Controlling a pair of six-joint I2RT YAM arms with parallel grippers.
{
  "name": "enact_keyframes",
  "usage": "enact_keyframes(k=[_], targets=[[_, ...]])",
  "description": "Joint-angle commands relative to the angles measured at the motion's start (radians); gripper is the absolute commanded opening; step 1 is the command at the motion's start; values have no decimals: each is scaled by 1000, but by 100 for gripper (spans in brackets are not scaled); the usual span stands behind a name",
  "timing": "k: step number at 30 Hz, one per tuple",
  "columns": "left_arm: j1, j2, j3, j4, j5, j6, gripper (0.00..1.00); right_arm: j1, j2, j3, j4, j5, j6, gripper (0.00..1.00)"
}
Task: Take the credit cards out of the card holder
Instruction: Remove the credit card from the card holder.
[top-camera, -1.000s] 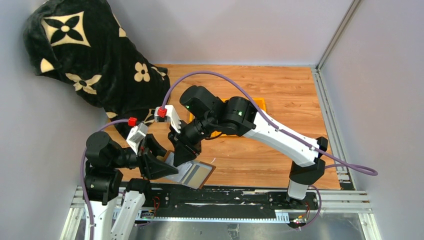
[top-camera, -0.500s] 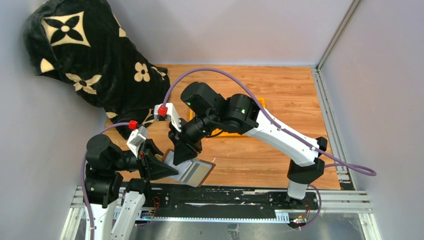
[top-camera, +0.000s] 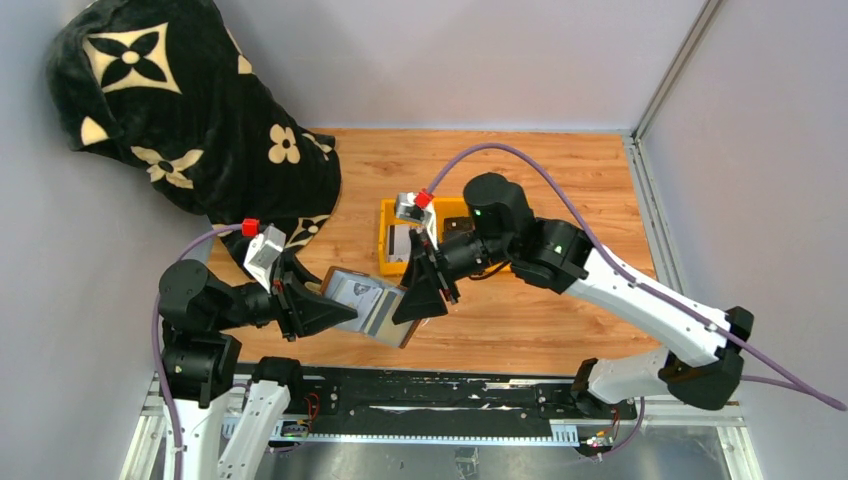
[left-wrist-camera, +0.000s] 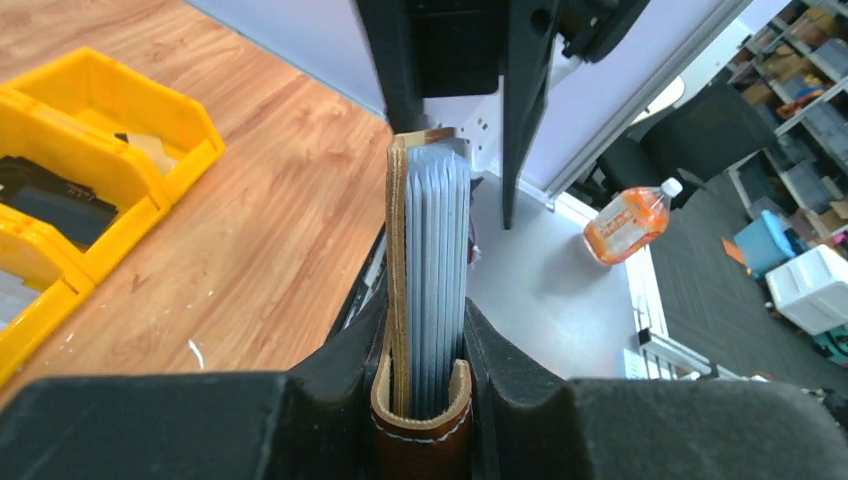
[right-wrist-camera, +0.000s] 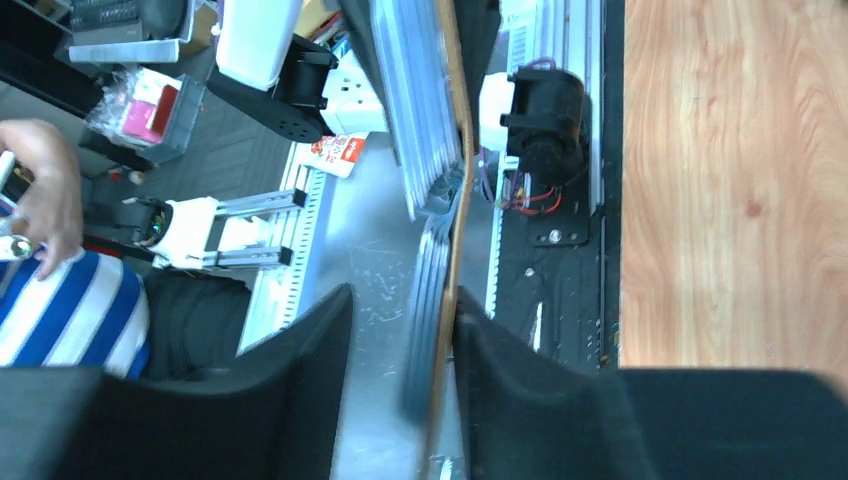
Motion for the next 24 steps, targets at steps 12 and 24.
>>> enact_keyframes(k=[12,24], targets=[[1,-35,-57,174,-13,-204,42,-37,9,92,-178,58,-65,0],[1,6,-62,47,137,-59,24,7,123,266,-369,126,-181,1]])
